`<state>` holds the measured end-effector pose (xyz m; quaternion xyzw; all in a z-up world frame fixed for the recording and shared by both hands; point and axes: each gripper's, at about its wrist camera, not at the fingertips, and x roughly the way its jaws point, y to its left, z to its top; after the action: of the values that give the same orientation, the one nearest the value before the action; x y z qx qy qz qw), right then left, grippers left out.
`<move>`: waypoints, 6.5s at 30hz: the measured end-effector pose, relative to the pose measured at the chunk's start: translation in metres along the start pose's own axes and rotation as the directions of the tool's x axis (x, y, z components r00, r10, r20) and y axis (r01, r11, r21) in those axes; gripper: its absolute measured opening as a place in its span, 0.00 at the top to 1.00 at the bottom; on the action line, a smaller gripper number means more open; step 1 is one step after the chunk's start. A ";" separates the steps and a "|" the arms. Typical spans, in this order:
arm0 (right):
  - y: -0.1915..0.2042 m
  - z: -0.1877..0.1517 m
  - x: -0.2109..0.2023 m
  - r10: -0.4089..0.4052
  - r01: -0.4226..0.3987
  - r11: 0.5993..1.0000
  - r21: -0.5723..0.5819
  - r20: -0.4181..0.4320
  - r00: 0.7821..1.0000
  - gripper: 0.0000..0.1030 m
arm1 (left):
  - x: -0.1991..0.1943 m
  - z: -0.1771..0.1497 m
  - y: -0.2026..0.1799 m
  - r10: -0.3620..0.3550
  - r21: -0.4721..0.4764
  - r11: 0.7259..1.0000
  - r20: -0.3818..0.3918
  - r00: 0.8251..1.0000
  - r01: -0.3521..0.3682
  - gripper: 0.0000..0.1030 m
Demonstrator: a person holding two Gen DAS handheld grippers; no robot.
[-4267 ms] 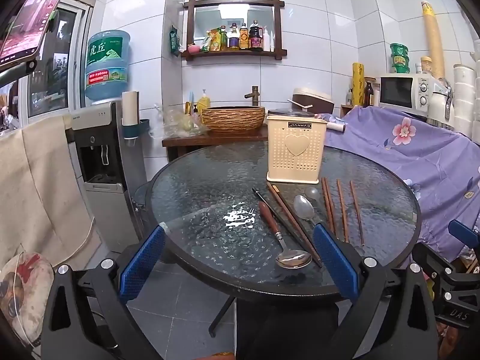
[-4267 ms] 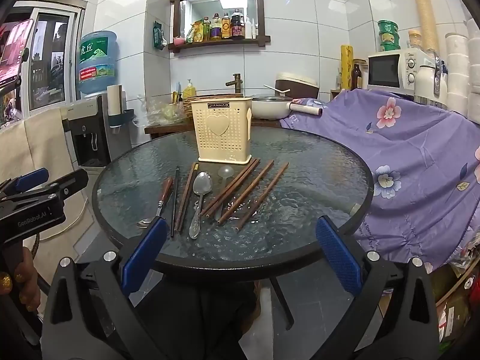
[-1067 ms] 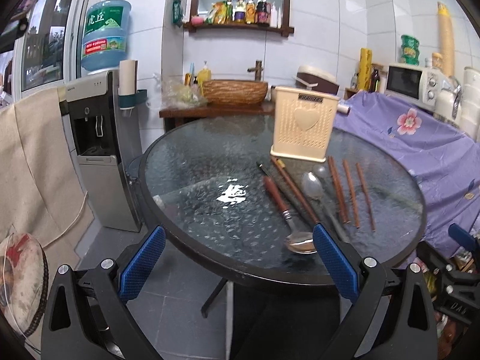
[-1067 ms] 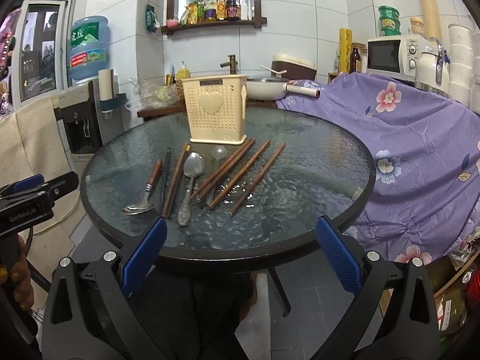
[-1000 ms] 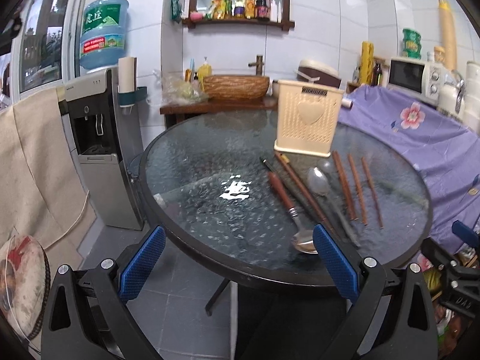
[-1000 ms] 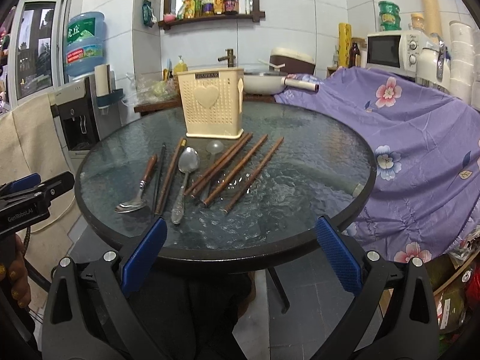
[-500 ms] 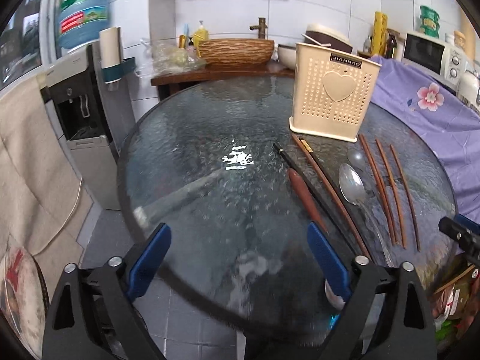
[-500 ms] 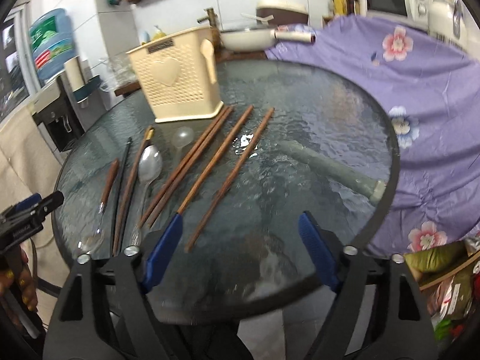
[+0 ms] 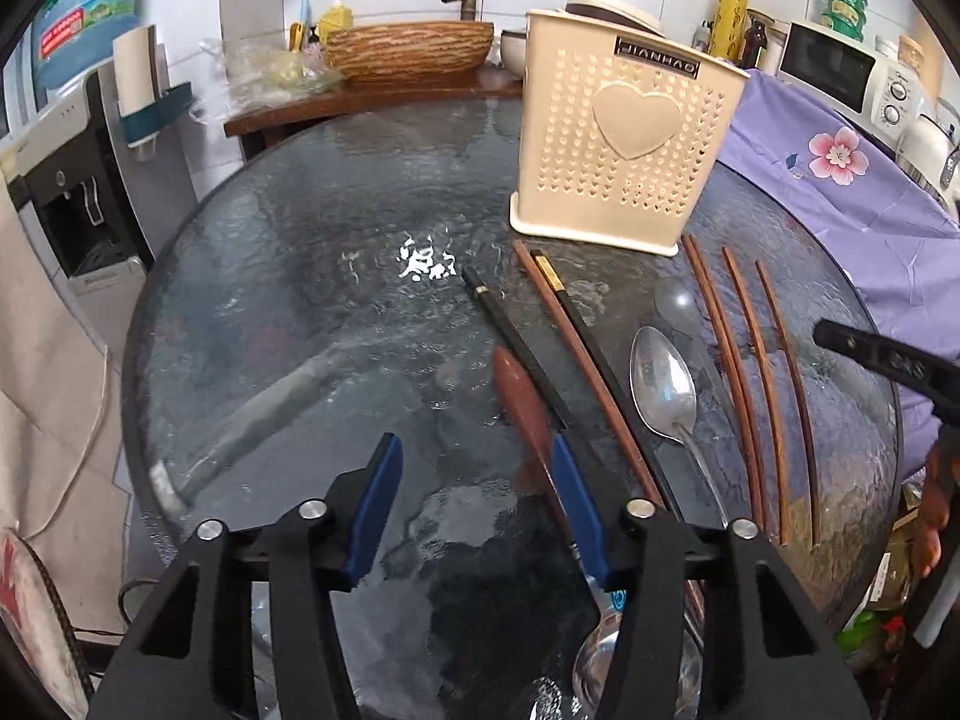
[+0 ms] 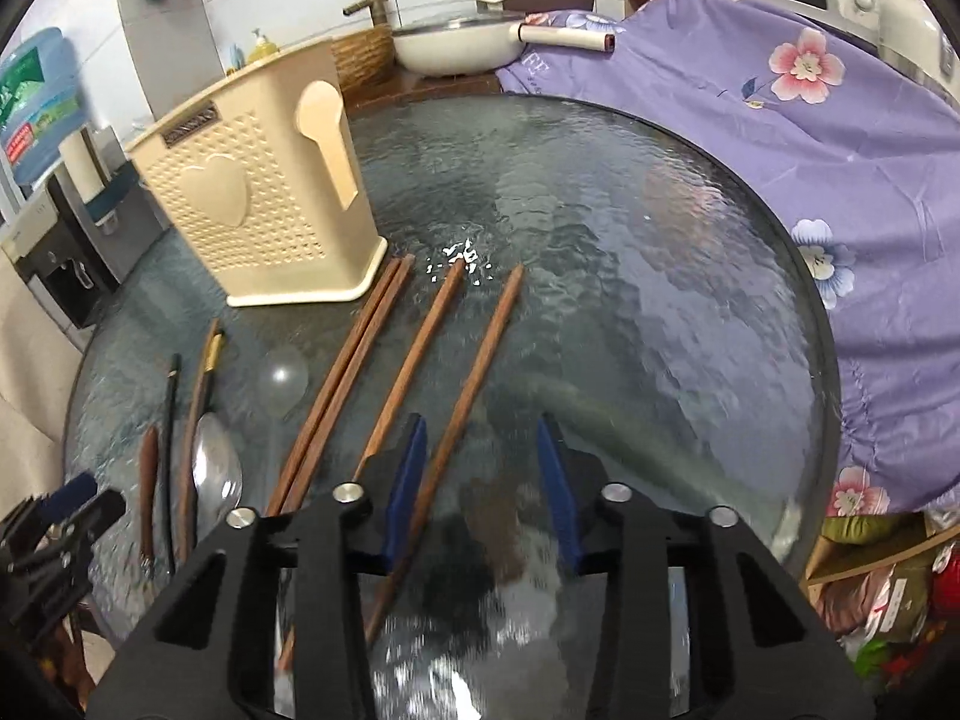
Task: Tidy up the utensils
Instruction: 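Move left tool to the wooden-handled spoon while right tool reaches a brown chopstick, then grasp the spoon's wooden handle with left tool while right tool grasps the chopstick, then lift and carry spoon and chopstick with both tools into the cream holder, then open both tools to release spoon and chopstick inside the holder, then move left tool to a black chopstick while right tool reaches a brown chopstick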
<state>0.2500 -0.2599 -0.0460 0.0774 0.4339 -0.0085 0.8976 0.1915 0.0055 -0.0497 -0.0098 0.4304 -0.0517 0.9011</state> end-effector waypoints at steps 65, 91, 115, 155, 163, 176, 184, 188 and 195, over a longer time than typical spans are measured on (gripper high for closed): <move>0.002 0.052 0.010 0.228 -0.233 0.971 0.049 0.082 0.970 0.93 | -0.009 0.042 0.007 -0.174 -0.056 0.983 0.046 0.984 0.176 0.86; 0.022 0.056 -0.151 0.440 -0.391 0.896 -0.210 0.305 0.845 0.93 | -0.090 0.070 -0.004 -0.261 0.066 0.965 0.208 0.943 0.252 0.87; 0.103 0.228 -0.167 0.264 -0.198 0.965 -0.174 0.631 0.730 0.93 | -0.106 0.260 -0.036 -0.194 0.041 0.980 0.430 0.882 0.195 0.87; 0.047 0.117 -0.061 0.165 -0.169 0.985 -0.033 0.444 0.881 0.43 | -0.030 0.165 -0.014 -0.177 0.007 0.983 0.308 0.935 0.184 0.38; 0.023 0.078 -0.061 0.151 -0.162 0.987 -0.002 0.374 0.915 0.38 | -0.044 0.130 -0.008 -0.154 0.014 0.987 0.334 0.930 0.159 0.15; 0.012 0.017 -0.042 0.112 -0.107 0.994 -0.033 0.248 0.962 0.36 | -0.019 0.069 0.004 -0.121 -0.010 0.992 0.223 0.967 0.126 0.06; 0.020 -0.006 -0.012 0.095 -0.089 0.994 -0.057 0.093 0.991 0.37 | 0.001 0.045 0.009 -0.088 -0.008 0.996 0.143 0.986 0.090 0.07; 0.030 -0.011 0.004 0.075 -0.072 0.993 -0.090 0.031 0.997 0.41 | 0.011 0.039 0.008 -0.074 -0.005 0.997 0.108 0.991 0.075 0.12; 0.033 -0.004 0.020 0.051 -0.052 0.996 -0.068 -0.018 0.999 0.48 | 0.029 0.038 0.013 -0.080 -0.022 0.996 0.030 0.996 0.081 0.39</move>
<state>0.2622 -0.2254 -0.0600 0.0578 0.4391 0.0302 0.8960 0.2403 0.0146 -0.0493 -0.0383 0.4172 -0.0828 0.9042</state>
